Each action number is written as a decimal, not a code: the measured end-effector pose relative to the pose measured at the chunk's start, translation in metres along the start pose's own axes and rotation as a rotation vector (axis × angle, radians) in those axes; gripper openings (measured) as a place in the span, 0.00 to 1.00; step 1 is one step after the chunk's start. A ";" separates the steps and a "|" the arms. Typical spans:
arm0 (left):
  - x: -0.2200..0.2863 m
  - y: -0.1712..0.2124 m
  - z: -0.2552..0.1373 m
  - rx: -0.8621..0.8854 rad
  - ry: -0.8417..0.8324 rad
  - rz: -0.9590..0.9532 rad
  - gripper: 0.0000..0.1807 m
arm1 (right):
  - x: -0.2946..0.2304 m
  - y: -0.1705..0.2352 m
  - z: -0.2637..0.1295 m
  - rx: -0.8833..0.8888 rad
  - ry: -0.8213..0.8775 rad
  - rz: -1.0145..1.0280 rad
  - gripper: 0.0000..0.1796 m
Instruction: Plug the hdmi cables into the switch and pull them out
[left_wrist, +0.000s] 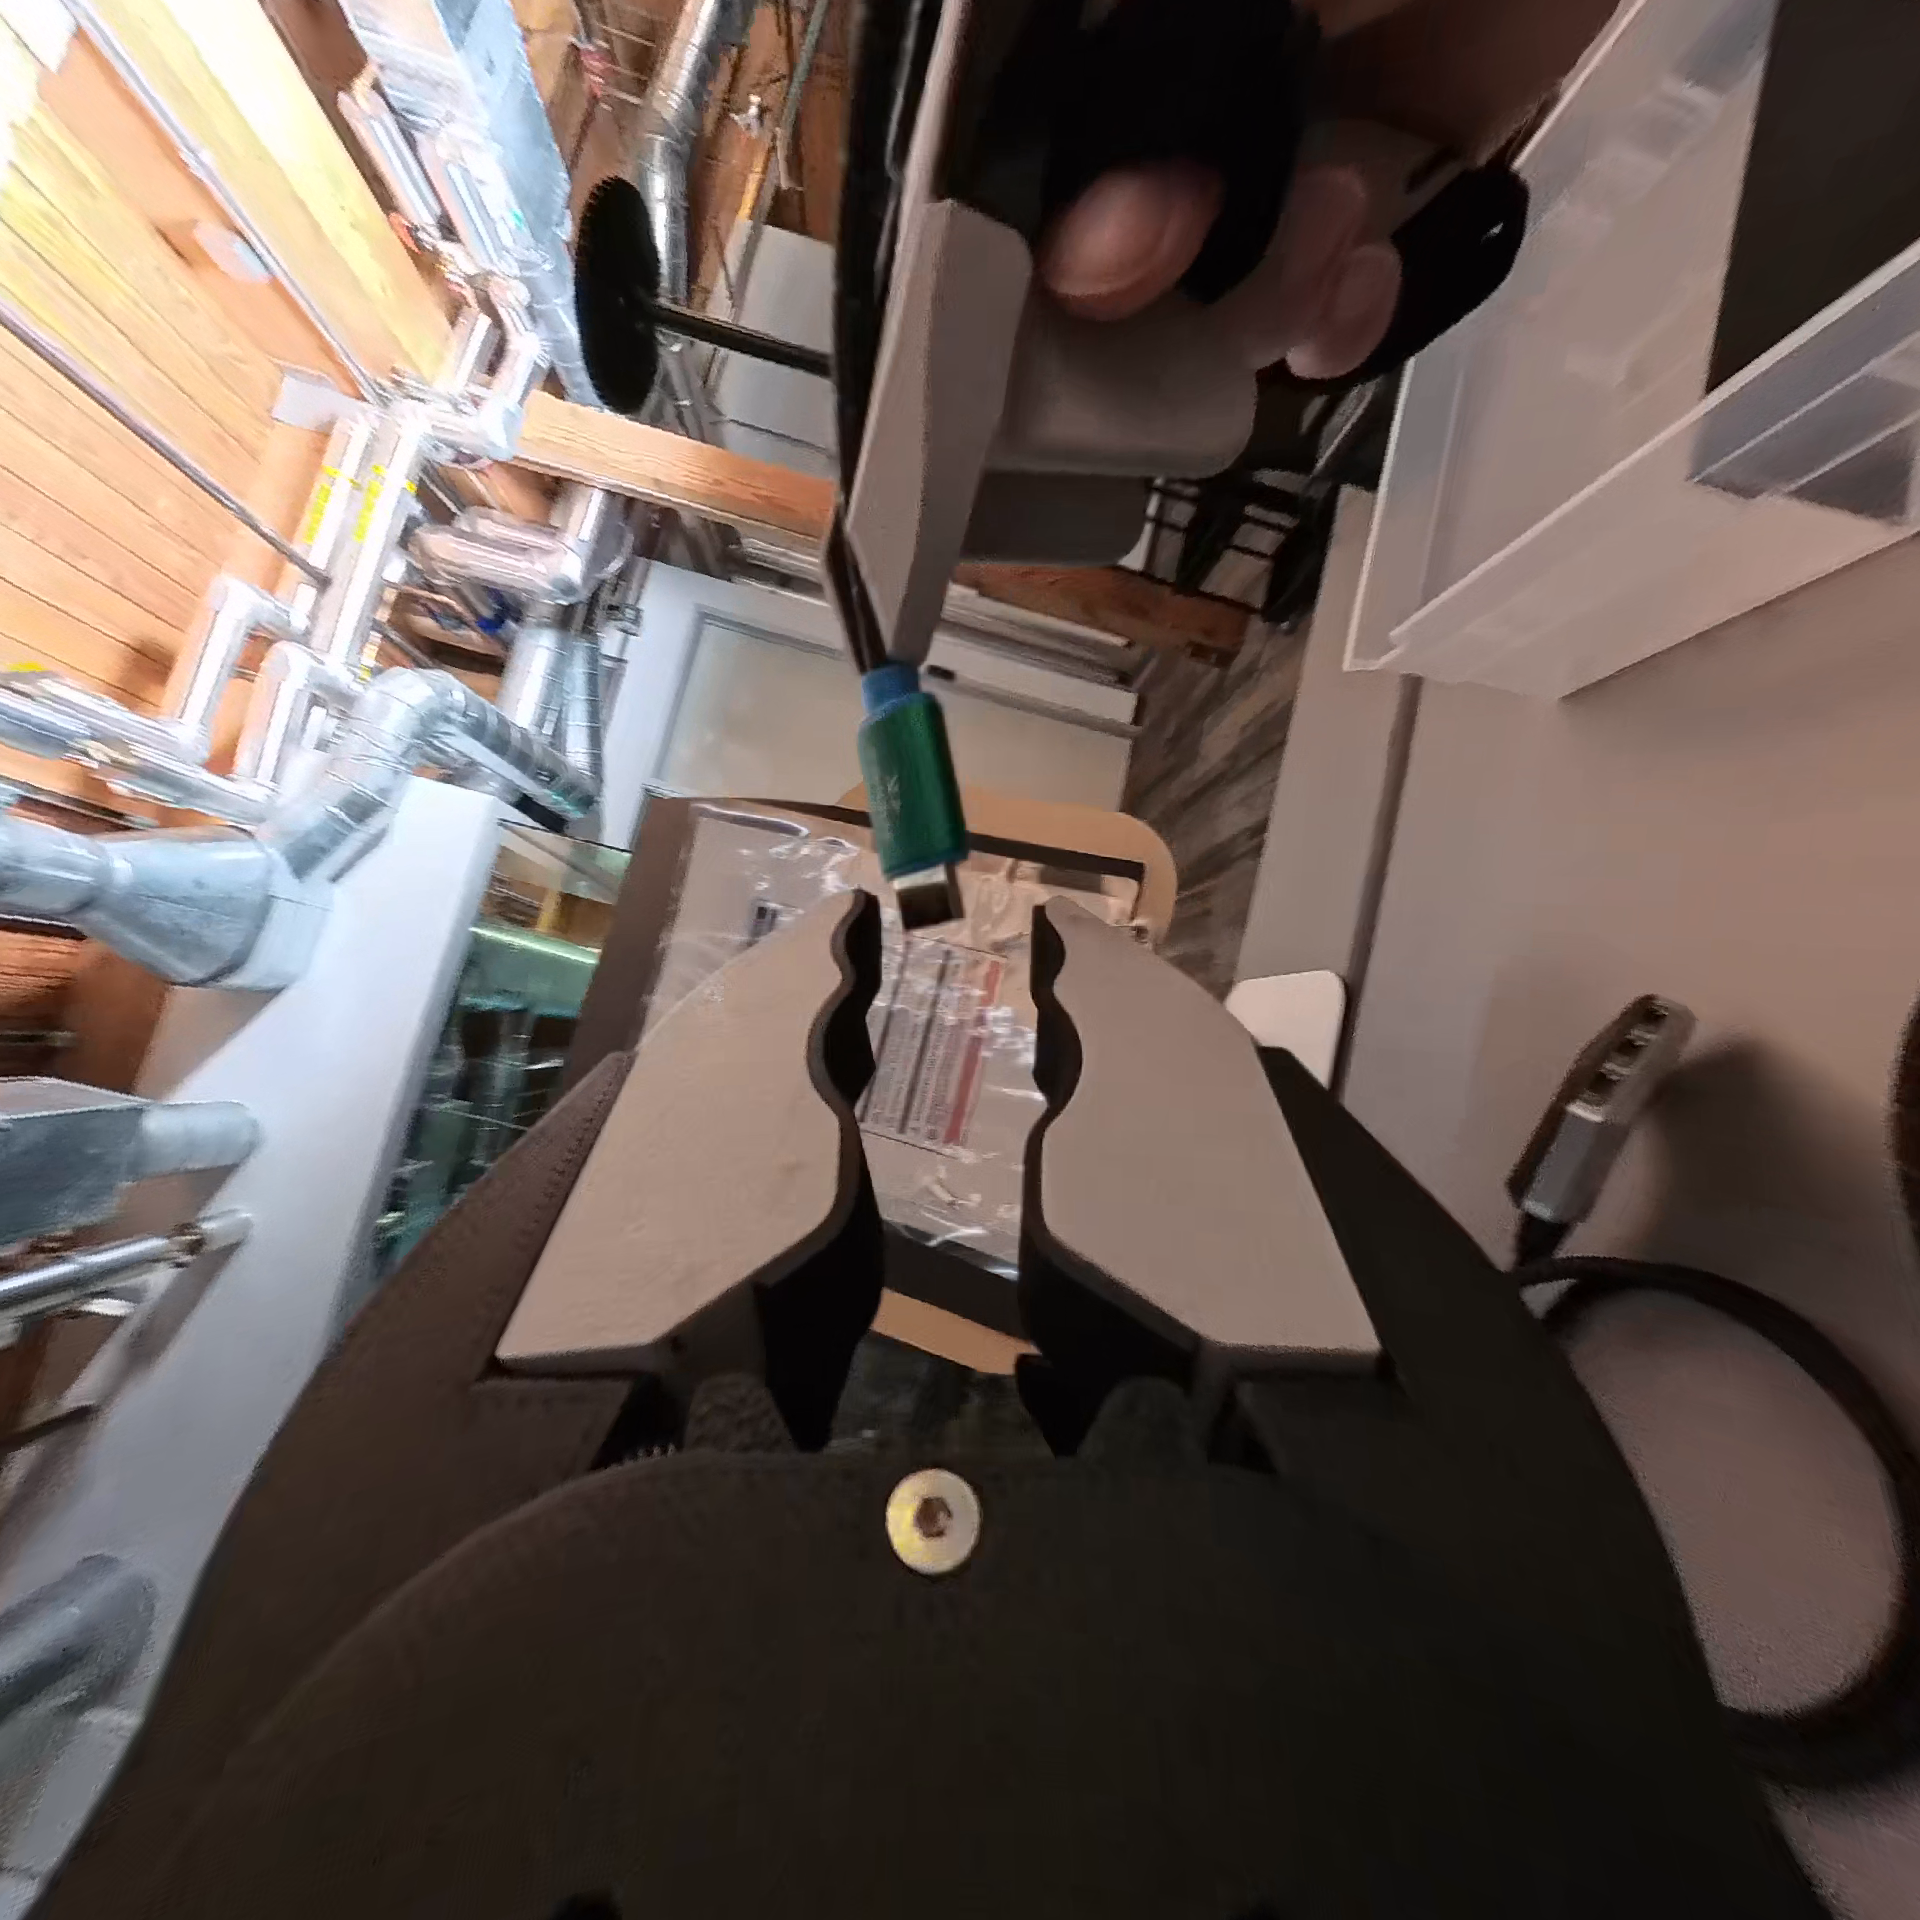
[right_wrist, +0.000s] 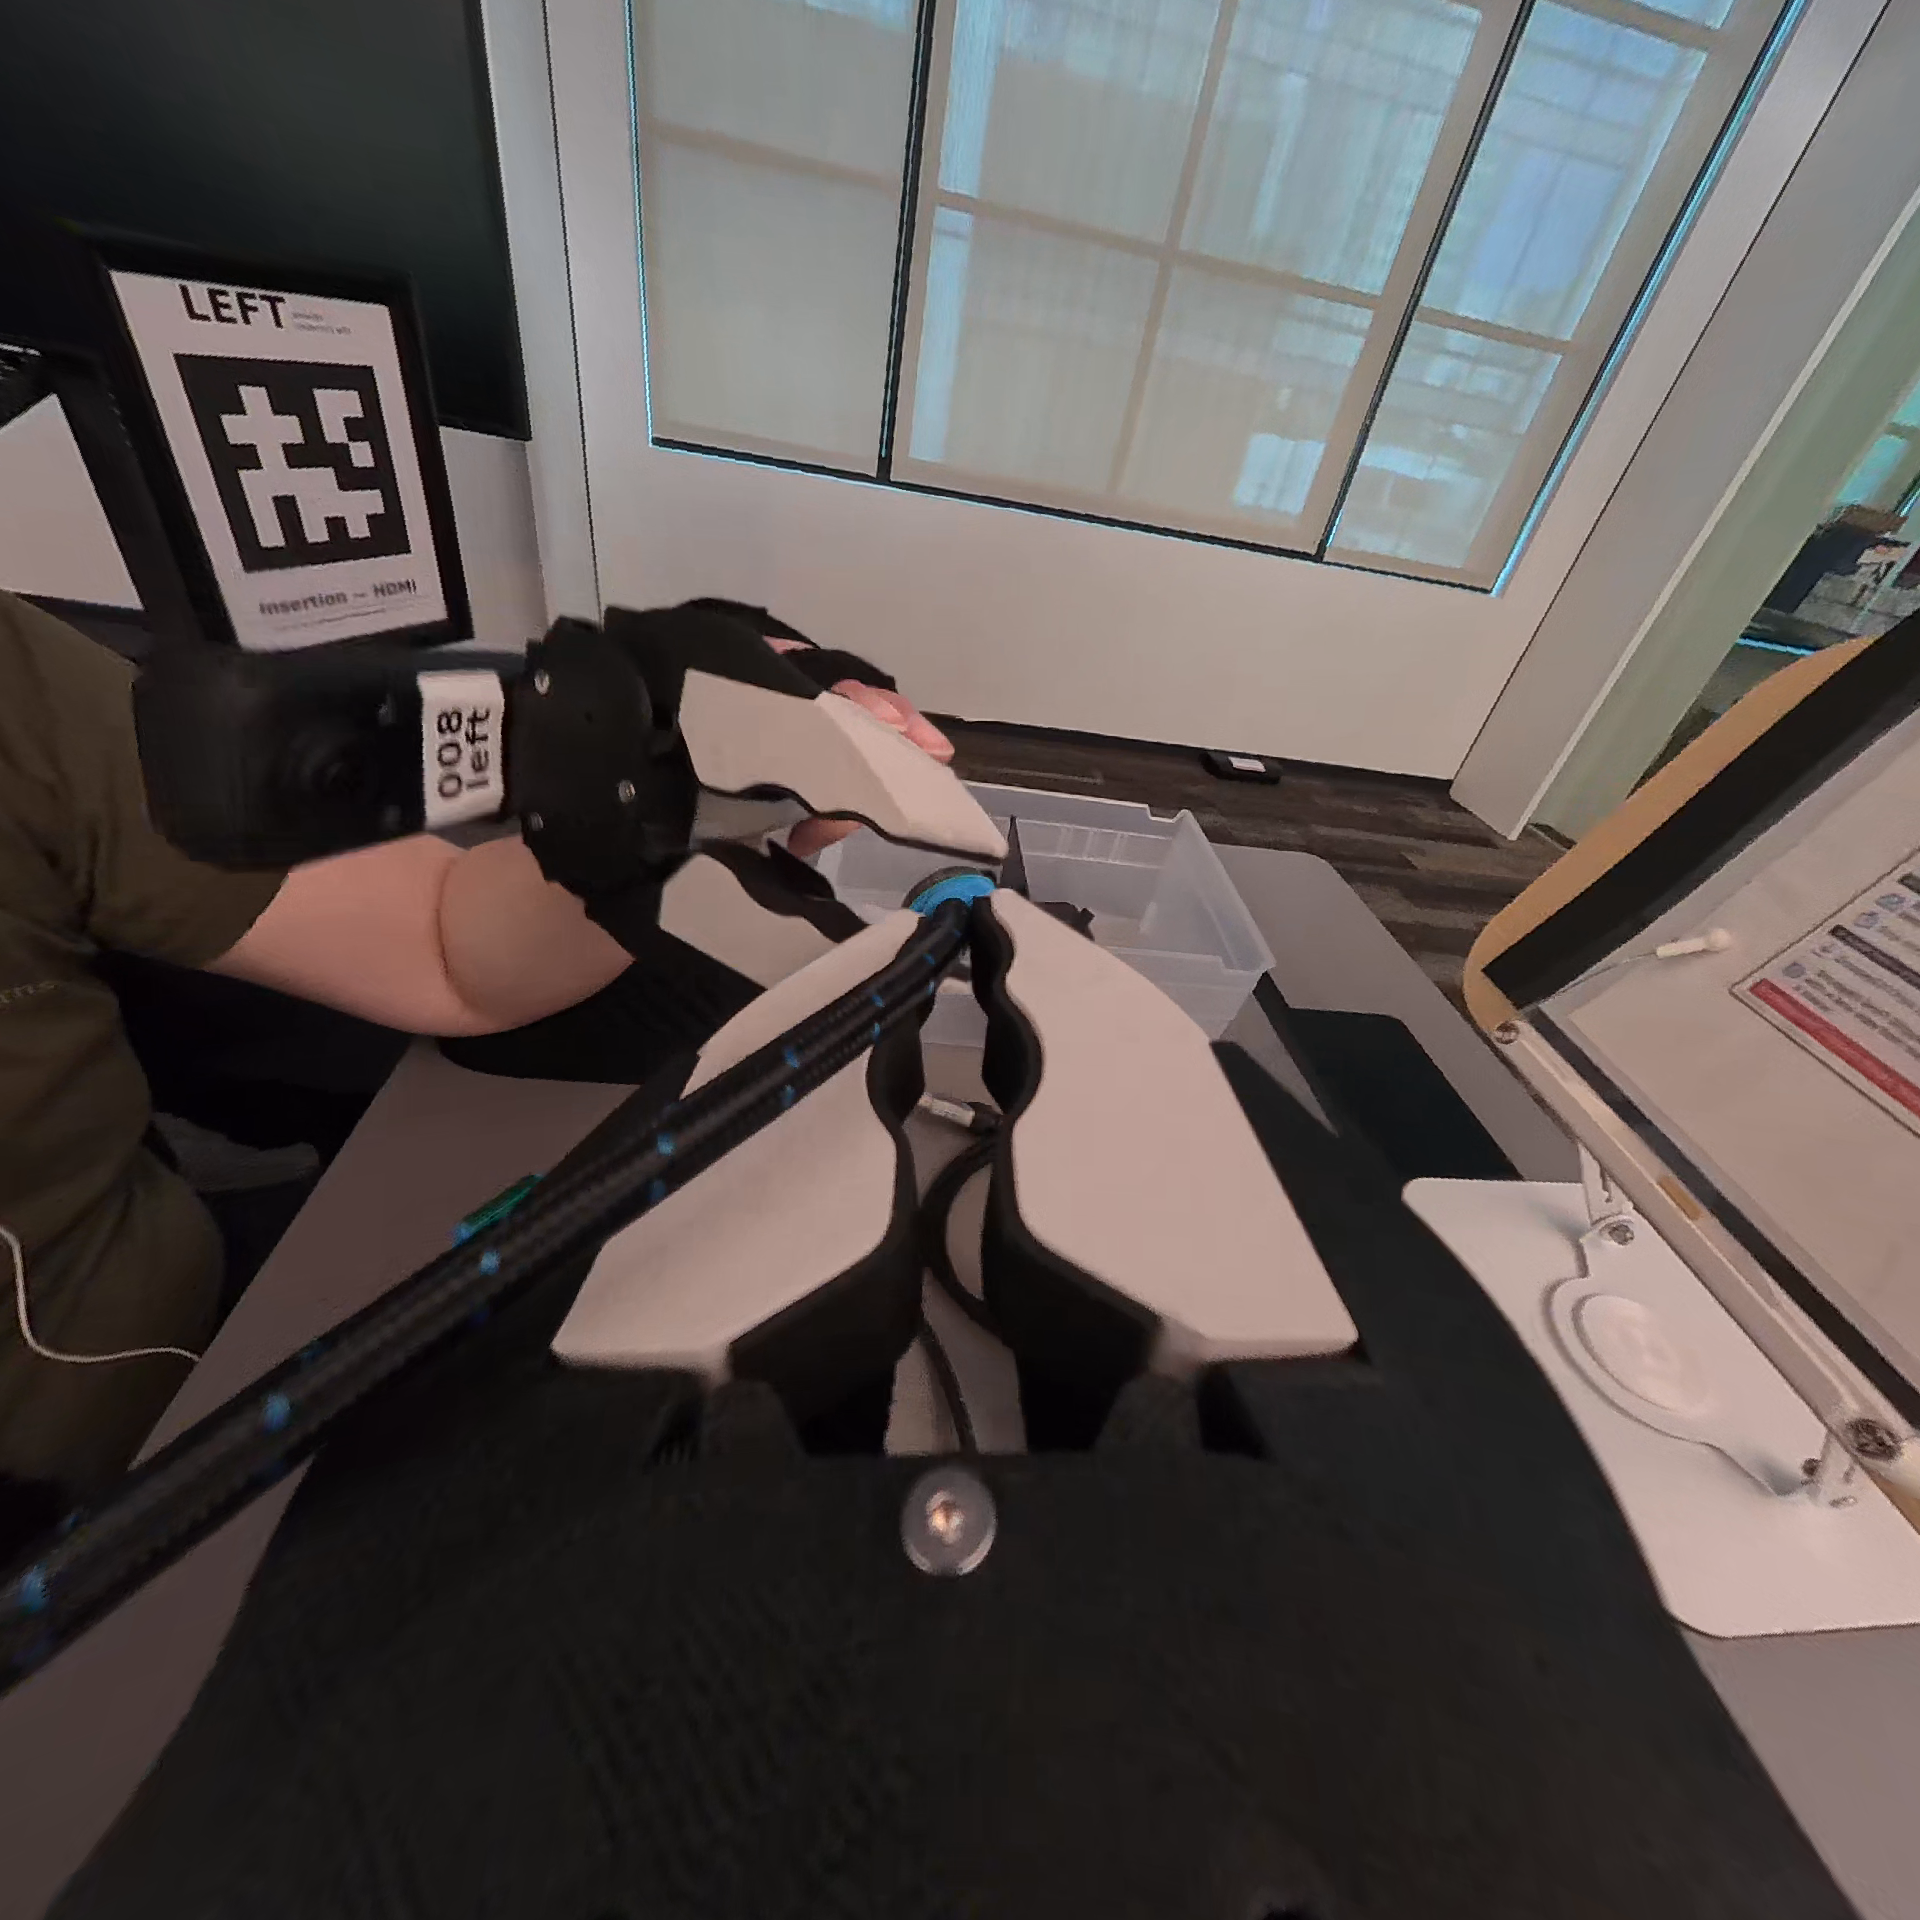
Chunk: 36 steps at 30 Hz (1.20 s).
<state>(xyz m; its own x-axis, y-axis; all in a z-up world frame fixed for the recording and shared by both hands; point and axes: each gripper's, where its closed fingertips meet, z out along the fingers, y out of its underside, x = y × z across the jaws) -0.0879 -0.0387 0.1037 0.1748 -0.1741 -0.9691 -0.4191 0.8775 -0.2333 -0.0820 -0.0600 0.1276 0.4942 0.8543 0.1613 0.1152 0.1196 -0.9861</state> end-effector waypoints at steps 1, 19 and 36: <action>0.000 0.000 0.003 0.001 -0.029 0.026 0.15 | 0.000 0.000 0.001 0.001 -0.002 0.011 0.04; 0.010 -0.007 0.005 0.056 0.016 -0.018 0.07 | -0.006 0.022 0.001 -0.015 -0.189 0.210 0.05; 0.025 0.006 -0.001 0.030 0.192 -0.036 0.07 | -0.003 0.031 0.012 0.025 -0.165 0.018 0.11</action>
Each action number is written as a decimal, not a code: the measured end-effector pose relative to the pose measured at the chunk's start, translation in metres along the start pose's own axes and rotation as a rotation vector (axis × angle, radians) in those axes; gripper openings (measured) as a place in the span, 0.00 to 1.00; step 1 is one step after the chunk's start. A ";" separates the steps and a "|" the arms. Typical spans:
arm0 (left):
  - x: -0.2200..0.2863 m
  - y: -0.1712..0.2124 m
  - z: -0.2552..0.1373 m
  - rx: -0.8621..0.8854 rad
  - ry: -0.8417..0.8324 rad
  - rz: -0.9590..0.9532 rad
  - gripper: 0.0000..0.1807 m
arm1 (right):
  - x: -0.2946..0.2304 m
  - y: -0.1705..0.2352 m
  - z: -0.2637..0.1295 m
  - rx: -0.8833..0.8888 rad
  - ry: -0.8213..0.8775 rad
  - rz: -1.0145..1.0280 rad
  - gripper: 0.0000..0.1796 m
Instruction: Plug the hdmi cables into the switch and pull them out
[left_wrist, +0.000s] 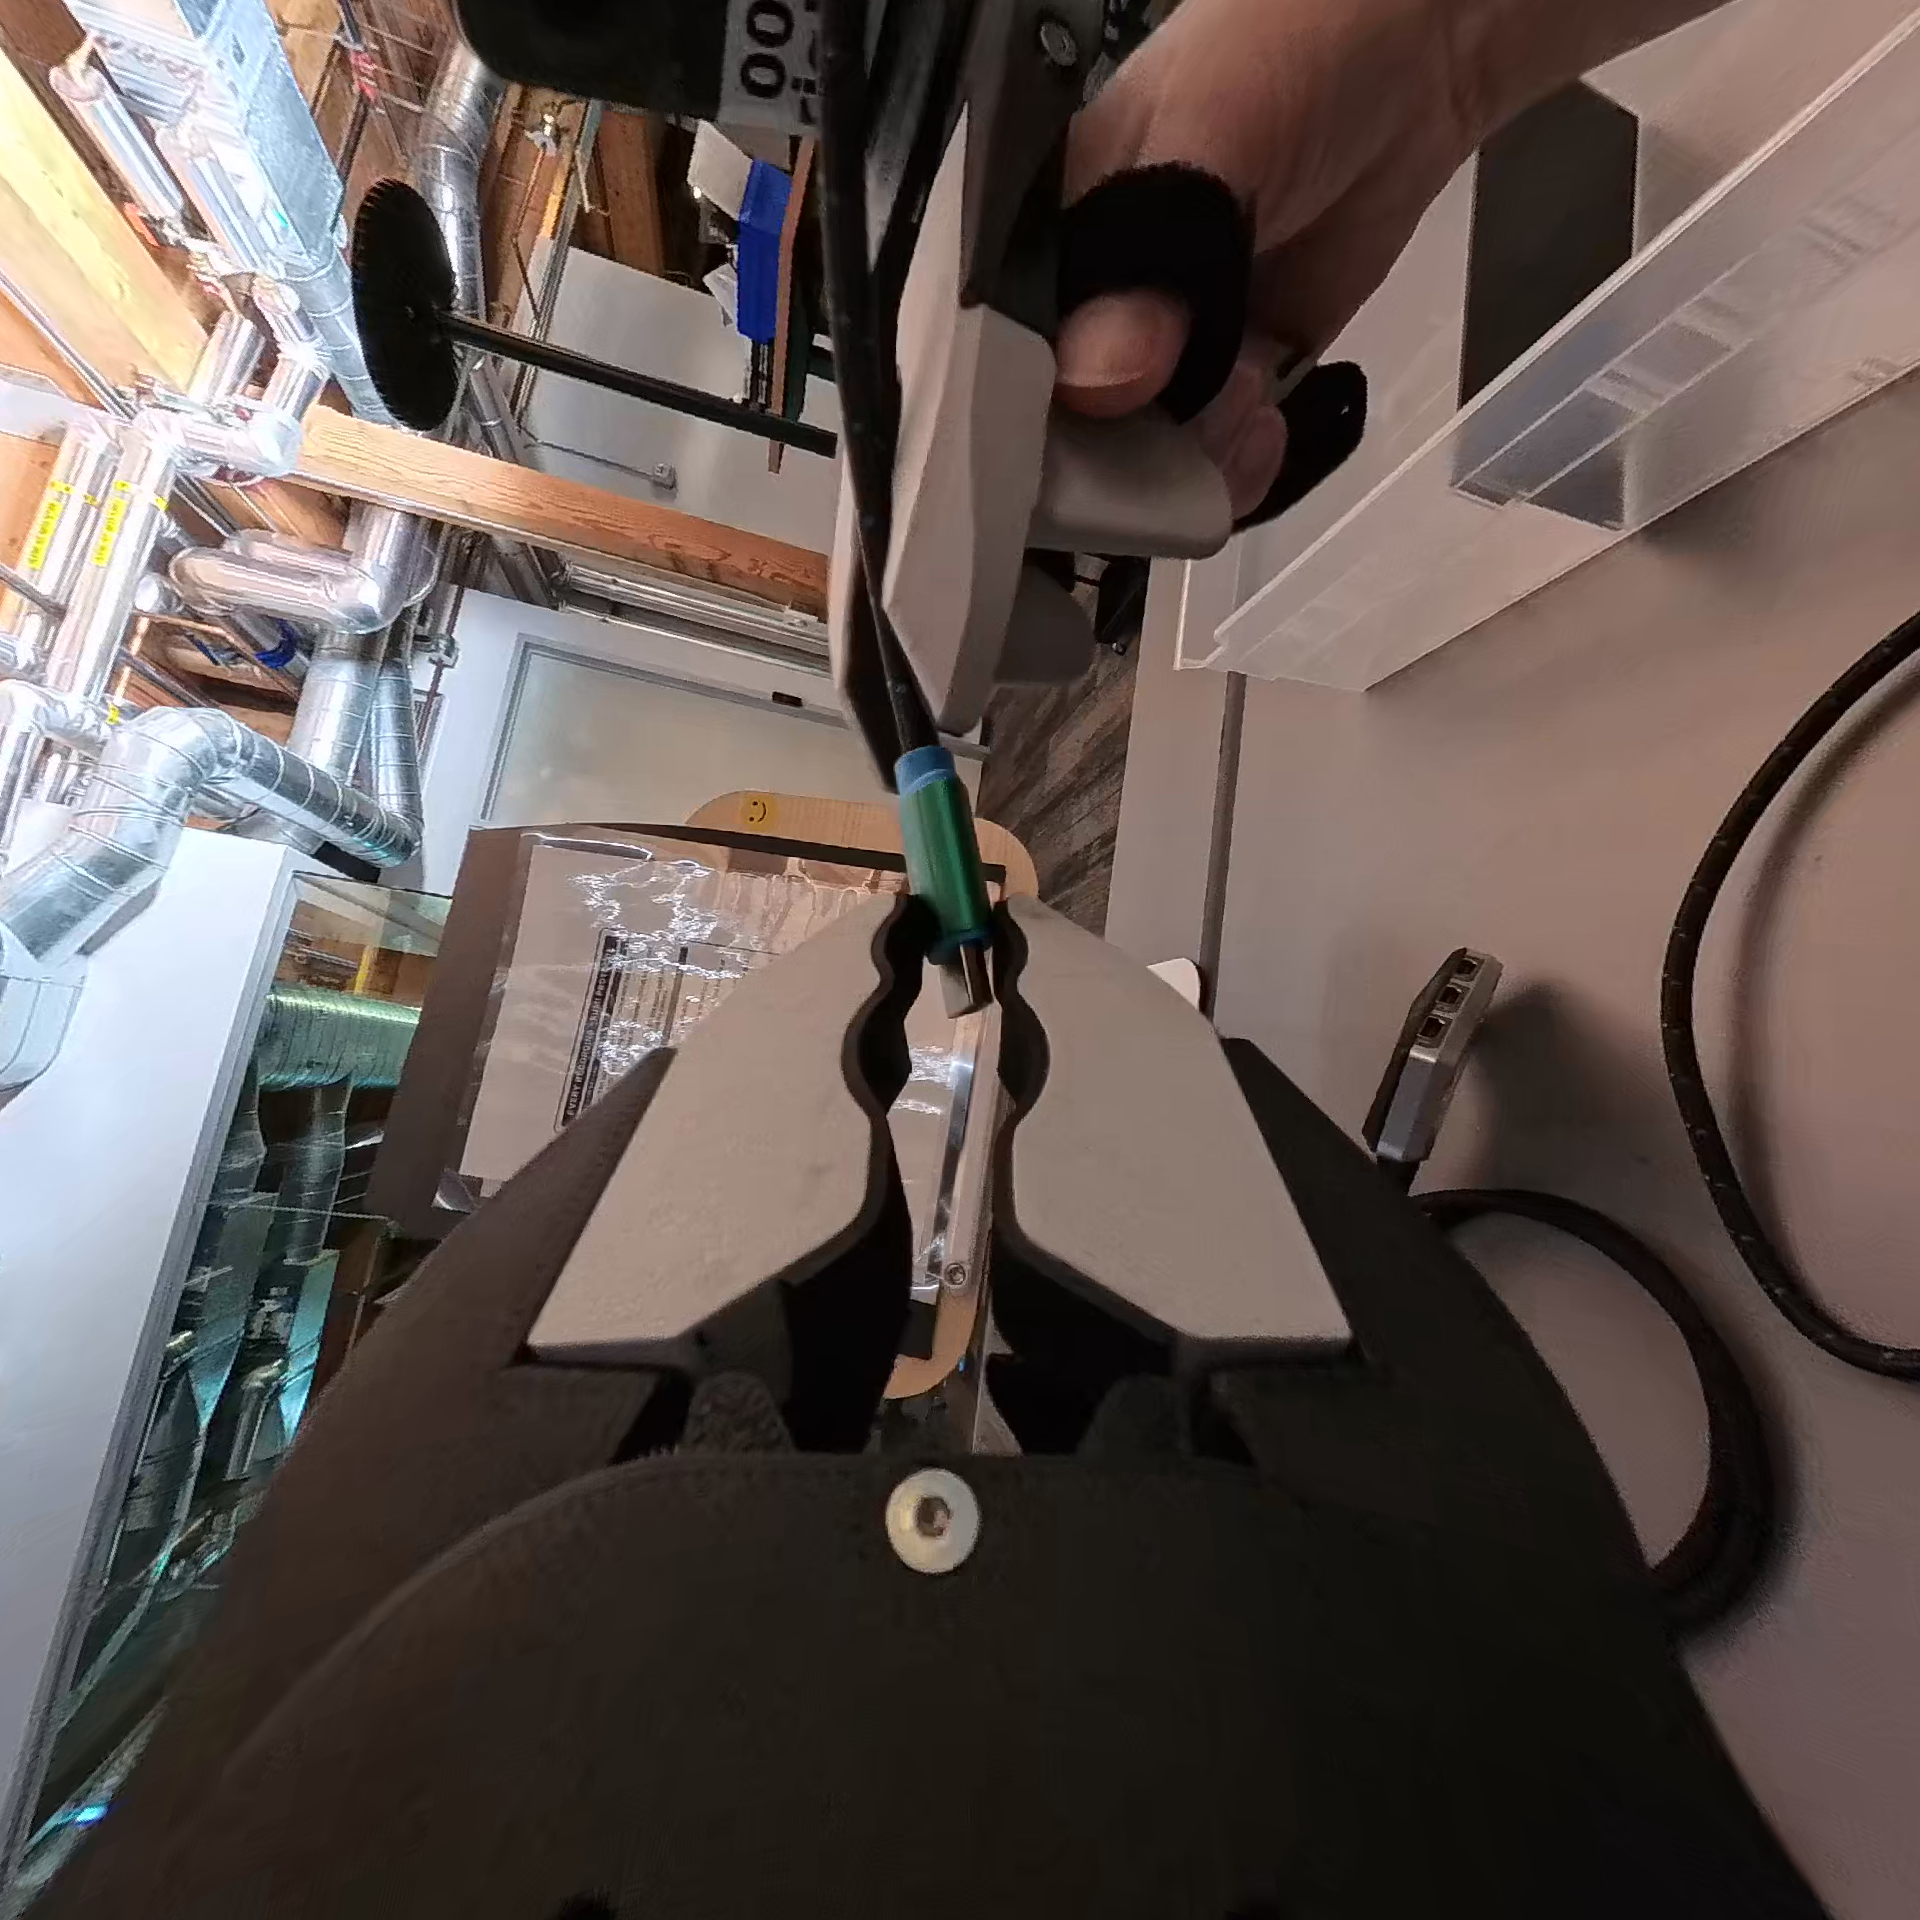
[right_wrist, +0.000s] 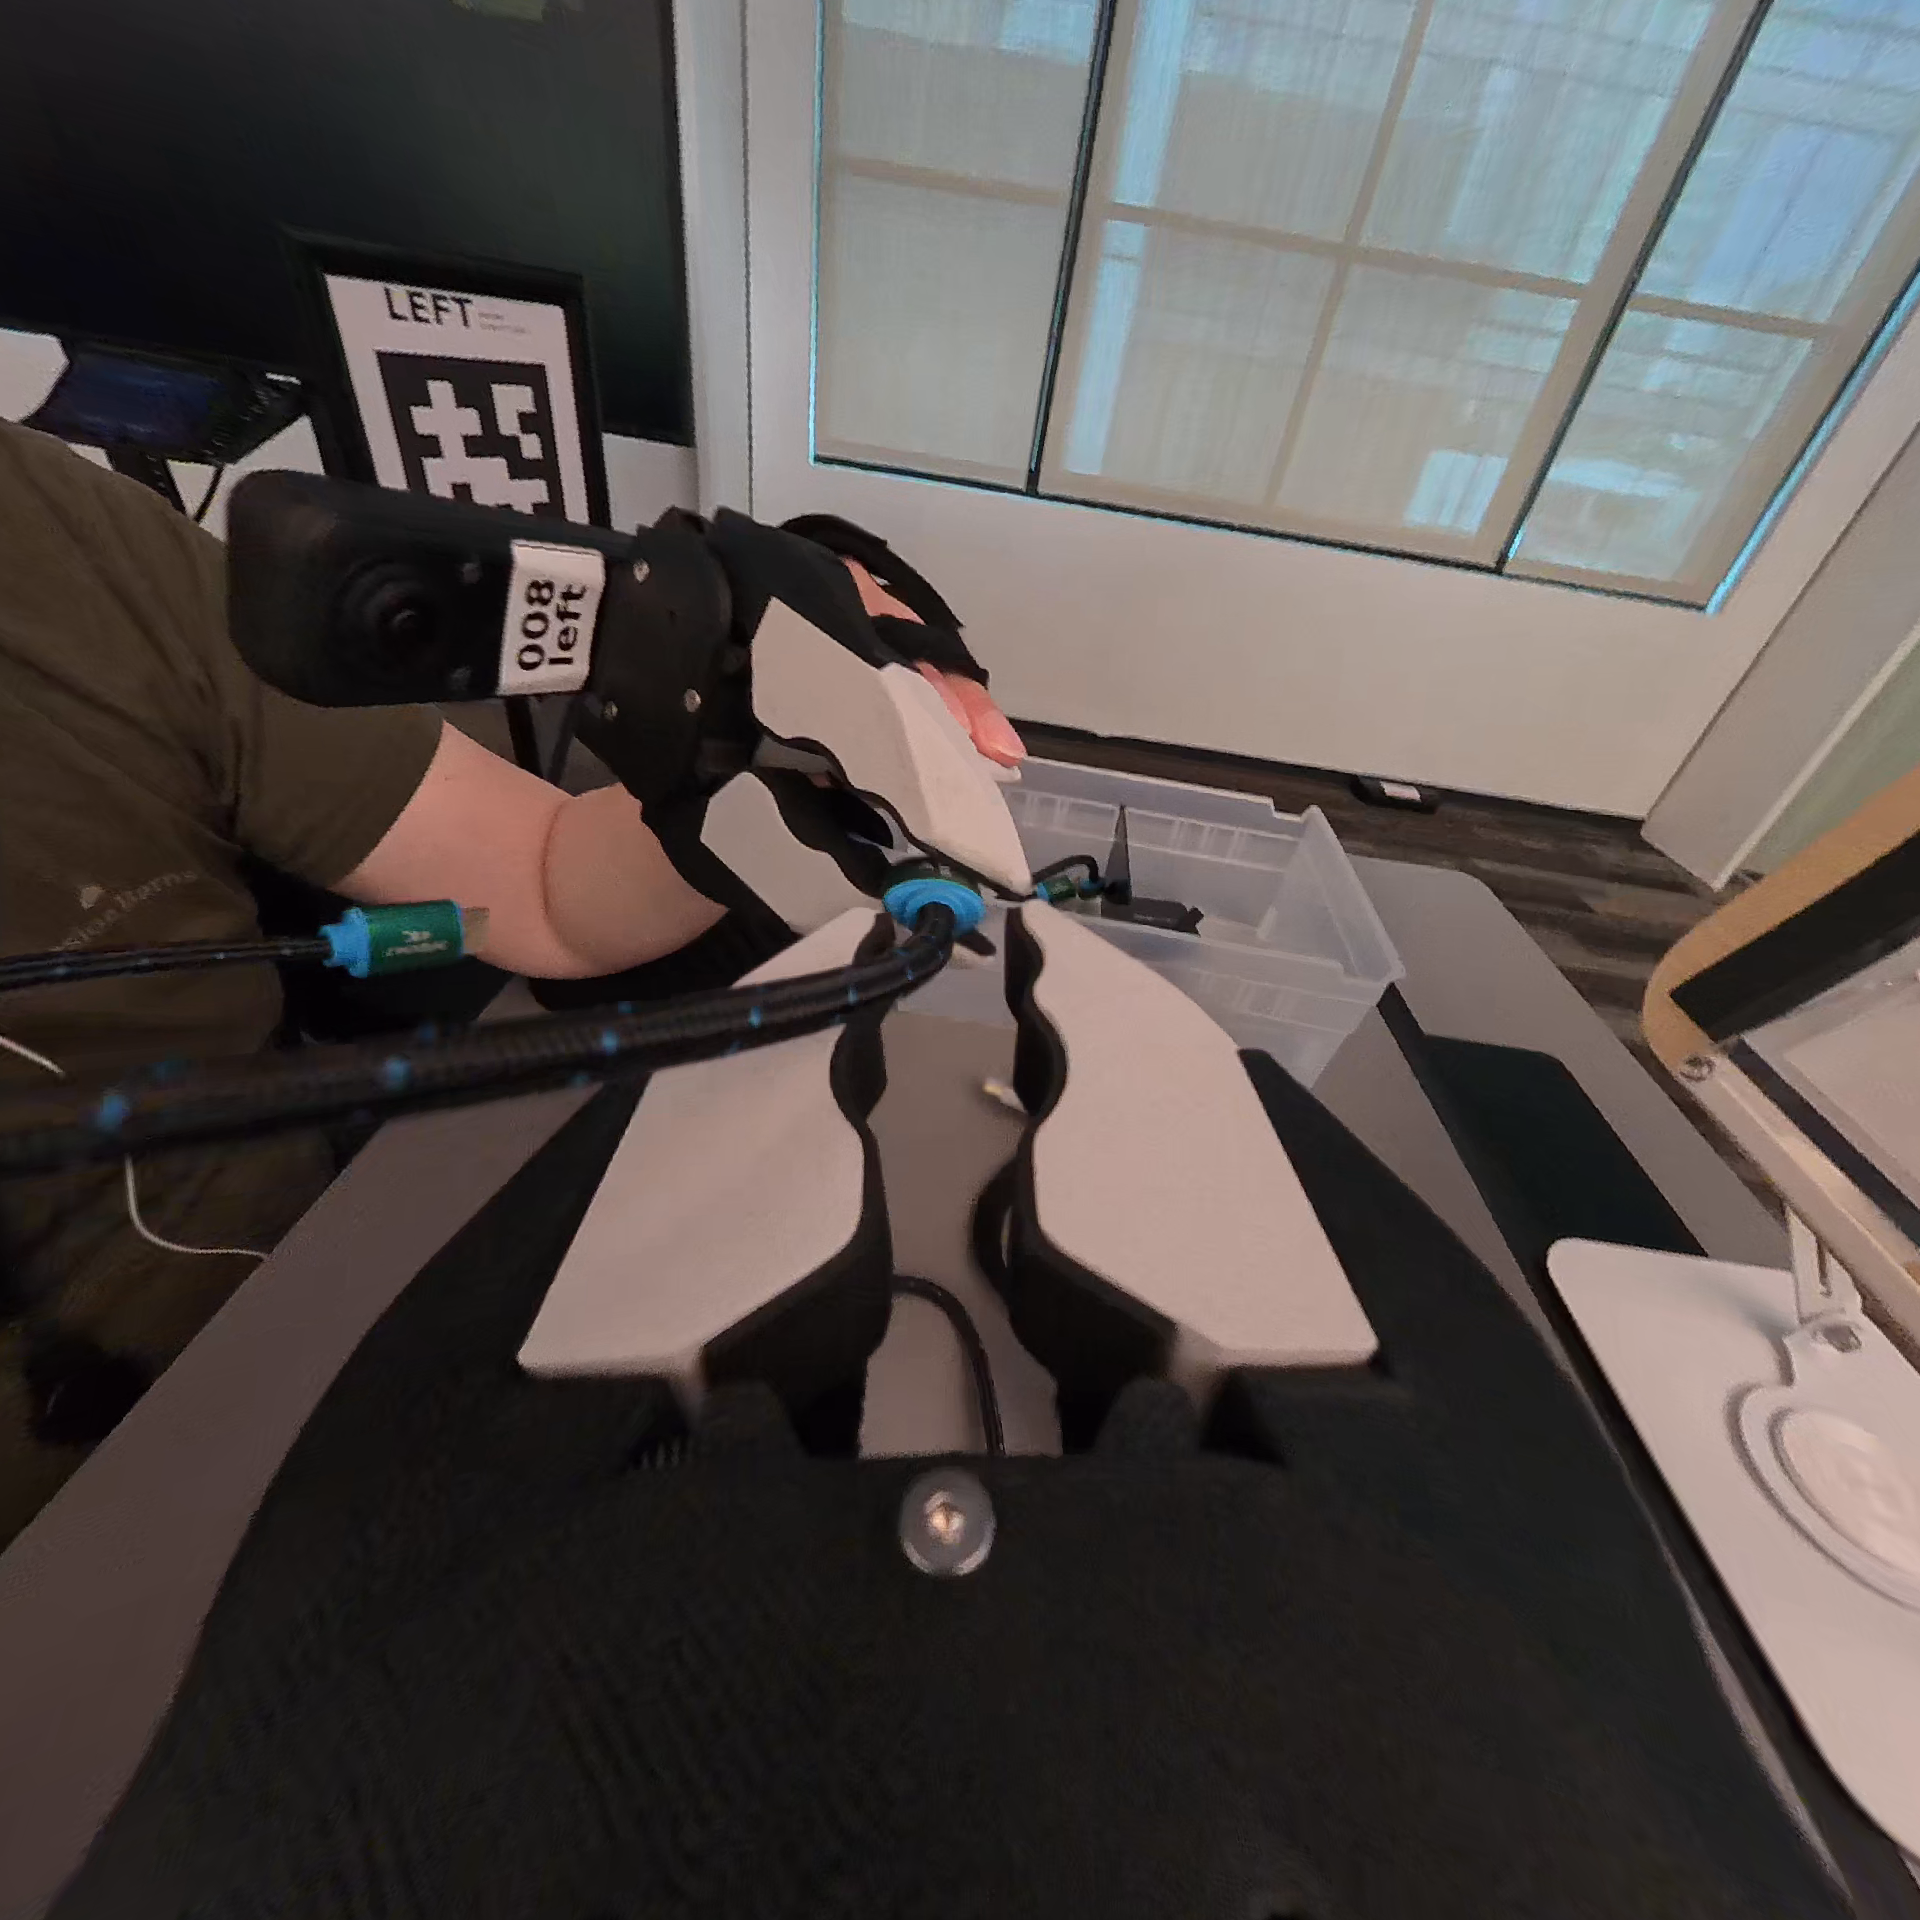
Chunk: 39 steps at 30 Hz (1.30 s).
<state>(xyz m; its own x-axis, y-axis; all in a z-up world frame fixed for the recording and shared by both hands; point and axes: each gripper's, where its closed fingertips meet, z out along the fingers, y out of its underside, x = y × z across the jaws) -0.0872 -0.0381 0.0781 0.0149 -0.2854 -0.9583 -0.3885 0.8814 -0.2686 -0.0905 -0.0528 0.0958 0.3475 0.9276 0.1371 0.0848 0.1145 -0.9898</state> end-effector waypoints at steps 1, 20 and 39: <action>0.001 0.001 0.001 -0.006 0.002 0.007 0.07 | -0.002 -0.001 0.001 0.012 -0.011 -0.009 0.11; 0.010 0.014 0.005 -0.064 0.039 0.046 0.07 | 0.007 0.015 0.004 -0.102 0.047 -0.025 0.04; -0.006 0.000 0.025 0.034 -0.240 0.007 0.17 | 0.006 0.004 -0.009 -0.068 0.063 -0.046 0.04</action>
<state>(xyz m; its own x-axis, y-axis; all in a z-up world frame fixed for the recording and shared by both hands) -0.0641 -0.0271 0.0812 0.2323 -0.1854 -0.9548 -0.3580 0.8964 -0.2612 -0.0792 -0.0497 0.0929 0.3993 0.8976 0.1869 0.1649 0.1302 -0.9777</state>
